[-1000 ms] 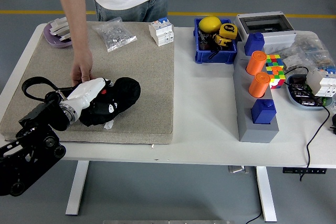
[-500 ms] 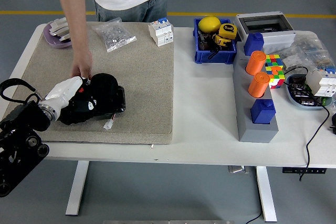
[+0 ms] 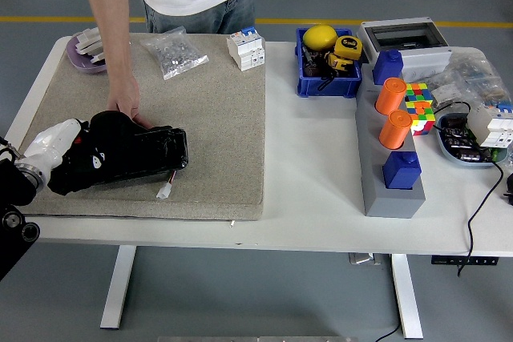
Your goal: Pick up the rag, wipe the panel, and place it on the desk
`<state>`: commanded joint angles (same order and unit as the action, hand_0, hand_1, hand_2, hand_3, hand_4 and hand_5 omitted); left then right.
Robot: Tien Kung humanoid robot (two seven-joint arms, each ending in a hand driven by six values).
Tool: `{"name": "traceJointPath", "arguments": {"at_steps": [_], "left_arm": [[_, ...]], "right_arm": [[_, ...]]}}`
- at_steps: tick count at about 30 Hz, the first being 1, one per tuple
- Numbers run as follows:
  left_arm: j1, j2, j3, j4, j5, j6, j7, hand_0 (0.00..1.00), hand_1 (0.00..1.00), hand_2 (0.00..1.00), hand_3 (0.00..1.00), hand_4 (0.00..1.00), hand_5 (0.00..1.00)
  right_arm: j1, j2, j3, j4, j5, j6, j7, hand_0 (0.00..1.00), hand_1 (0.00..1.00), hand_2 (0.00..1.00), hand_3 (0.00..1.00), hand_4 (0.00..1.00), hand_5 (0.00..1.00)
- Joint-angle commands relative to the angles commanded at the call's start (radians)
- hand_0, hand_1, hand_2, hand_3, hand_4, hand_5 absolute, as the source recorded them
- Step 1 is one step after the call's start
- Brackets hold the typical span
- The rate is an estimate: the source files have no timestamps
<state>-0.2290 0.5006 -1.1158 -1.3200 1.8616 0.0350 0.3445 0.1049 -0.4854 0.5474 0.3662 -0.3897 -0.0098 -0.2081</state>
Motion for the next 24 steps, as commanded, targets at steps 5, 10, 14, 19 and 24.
{"name": "traceJointPath", "arguments": {"at_steps": [5,10,14,19,24], "left_arm": [[0.023,0.014,-0.035,0.001,0.009,-0.001,0.002,0.214,0.131,0.491,0.512,0.257,0.002],[0.048,0.022,-0.088,0.012,0.021,0.000,0.002,0.214,0.132,0.493,0.513,0.267,0.002],[0.062,0.026,-0.129,0.020,0.024,0.003,0.001,0.214,0.132,0.493,0.513,0.267,0.002],[0.066,0.030,-0.168,0.033,0.027,0.008,0.001,0.214,0.131,0.492,0.512,0.262,0.002],[0.058,0.036,-0.189,0.059,0.028,0.012,-0.001,0.214,0.132,0.493,0.515,0.274,0.002]], "right_arm": [[-0.001,0.000,0.003,0.000,-0.002,0.000,0.000,0.755,0.607,0.633,0.622,0.998,0.640],[-0.002,0.000,0.005,0.001,-0.002,0.000,0.000,0.755,0.608,0.633,0.622,0.998,0.639],[-0.002,0.000,0.007,0.001,-0.004,0.000,0.000,0.755,0.608,0.633,0.622,0.998,0.639],[-0.001,-0.001,0.010,0.003,-0.009,0.001,-0.001,0.755,0.607,0.633,0.621,0.998,0.640],[0.000,-0.001,0.013,0.004,-0.011,0.000,-0.001,0.756,0.608,0.633,0.622,0.998,0.640]]}}
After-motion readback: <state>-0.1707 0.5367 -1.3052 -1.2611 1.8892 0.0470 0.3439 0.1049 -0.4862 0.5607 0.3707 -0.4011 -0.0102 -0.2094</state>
